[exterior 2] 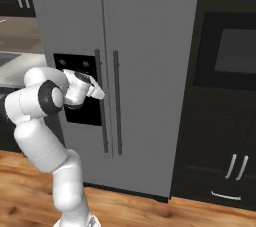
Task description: There's a chicken drumstick in the fridge that needs to be moved to the freezer for freezing. Pick up the chicken drumstick from the fridge, place it on any shelf in the freezer, and close the fridge and freezer doors when done.
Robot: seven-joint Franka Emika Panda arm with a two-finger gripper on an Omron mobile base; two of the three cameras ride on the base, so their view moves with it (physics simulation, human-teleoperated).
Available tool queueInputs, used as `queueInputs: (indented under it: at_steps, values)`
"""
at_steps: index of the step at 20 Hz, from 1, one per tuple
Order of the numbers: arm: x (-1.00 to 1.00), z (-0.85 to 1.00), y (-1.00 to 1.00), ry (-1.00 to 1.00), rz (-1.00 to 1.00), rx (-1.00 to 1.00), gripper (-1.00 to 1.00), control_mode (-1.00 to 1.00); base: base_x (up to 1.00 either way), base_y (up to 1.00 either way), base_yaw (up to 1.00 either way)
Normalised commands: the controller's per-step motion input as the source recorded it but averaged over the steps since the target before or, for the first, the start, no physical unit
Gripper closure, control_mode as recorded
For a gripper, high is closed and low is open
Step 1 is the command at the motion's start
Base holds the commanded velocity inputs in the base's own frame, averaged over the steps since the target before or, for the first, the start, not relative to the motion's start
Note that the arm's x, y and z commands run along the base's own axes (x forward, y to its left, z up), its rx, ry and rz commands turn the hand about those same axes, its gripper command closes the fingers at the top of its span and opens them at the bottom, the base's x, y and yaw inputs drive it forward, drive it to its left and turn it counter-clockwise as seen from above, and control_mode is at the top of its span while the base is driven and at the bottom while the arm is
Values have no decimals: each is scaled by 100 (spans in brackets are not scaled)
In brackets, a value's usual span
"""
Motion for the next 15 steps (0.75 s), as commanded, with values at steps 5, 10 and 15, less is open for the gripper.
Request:
queueInputs:
  at_steps: [5, 10, 15]
  values:
    - [54, 0, -67, 0, 8, 8, -100, -100, 0, 0, 0]
    - [53, 0, -66, 0, 9, 8, -100, -100, 0, 0, 0]
    - [28, 0, -61, -2, 8, 7, -100, -100, 0, 0, 0]
